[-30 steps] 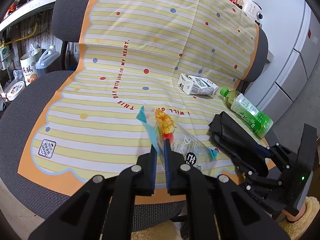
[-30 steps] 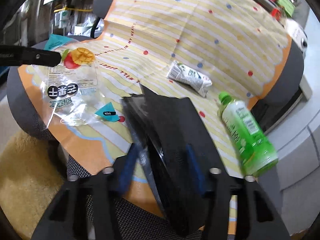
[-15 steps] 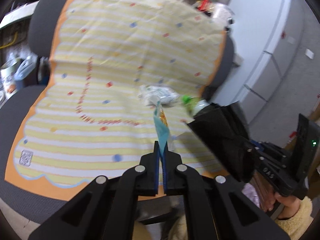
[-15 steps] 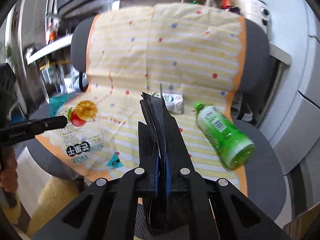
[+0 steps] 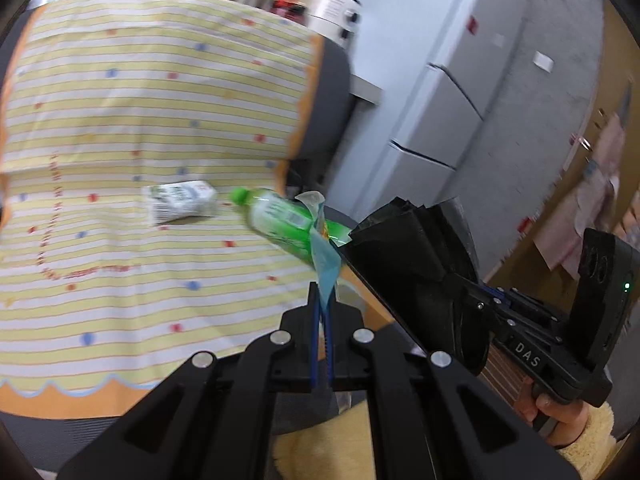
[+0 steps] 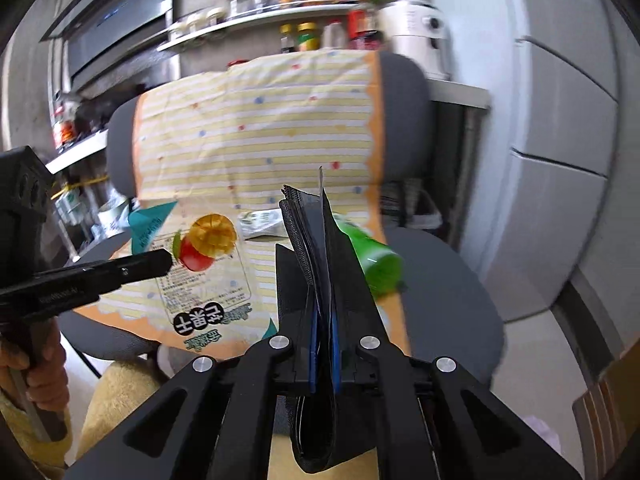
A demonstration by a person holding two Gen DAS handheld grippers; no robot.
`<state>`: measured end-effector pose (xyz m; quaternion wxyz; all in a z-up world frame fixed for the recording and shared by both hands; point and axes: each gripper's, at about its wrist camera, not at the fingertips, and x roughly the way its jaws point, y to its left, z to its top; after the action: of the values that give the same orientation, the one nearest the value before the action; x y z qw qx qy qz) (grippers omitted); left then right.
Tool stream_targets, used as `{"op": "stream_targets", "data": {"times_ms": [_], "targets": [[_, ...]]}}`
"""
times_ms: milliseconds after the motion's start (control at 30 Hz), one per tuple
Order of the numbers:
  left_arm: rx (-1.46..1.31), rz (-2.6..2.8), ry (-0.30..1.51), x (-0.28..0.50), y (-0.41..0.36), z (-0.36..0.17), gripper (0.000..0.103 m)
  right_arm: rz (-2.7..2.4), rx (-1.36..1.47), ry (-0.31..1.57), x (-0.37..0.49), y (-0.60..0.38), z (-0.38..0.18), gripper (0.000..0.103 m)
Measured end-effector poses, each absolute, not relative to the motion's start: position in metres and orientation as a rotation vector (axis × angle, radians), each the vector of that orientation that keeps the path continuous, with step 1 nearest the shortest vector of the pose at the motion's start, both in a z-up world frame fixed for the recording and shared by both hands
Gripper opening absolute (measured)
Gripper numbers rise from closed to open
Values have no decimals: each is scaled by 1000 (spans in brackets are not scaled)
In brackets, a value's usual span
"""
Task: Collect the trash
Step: 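Lift the wrapper and black pouch and carry them toward the bin, then open the right gripper over the bin to drop the black pouch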
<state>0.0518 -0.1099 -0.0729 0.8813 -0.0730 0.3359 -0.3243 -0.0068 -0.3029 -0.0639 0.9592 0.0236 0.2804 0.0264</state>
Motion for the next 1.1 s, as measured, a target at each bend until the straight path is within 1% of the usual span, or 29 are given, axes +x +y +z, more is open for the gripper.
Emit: {"op": "stream_targets", "data": {"times_ms": [233, 367, 500, 767, 833, 900, 933, 967, 1100], "targets": [[-57, -823, 692, 38, -175, -73, 0, -140, 91, 561, -55, -356, -67, 6], [-9, -912, 698, 26, -217, -82, 0, -256, 140, 570, -80, -393, -76, 6], [19, -974, 718, 14, -251, -92, 0, -389, 153, 603, -101, -428, -96, 6], [80, -1038, 769, 2, -298, -108, 0, -551, 272, 673, -132, -492, -148, 7], [92, -1044, 776, -1, -305, -110, 0, -577, 289, 687, -136, -503, -158, 18], [107, -1052, 784, -2, -314, -114, 0, -602, 297, 709, -137, -511, -168, 45], [112, -1054, 787, -3, -316, -115, 0, -602, 310, 712, -138, -515, -173, 48], [120, -1056, 793, -4, -320, -117, 0, -599, 320, 716, -139, -517, -176, 49], [141, -1061, 810, -5, -327, -122, 0, -574, 355, 711, -142, -521, -180, 49]]}}
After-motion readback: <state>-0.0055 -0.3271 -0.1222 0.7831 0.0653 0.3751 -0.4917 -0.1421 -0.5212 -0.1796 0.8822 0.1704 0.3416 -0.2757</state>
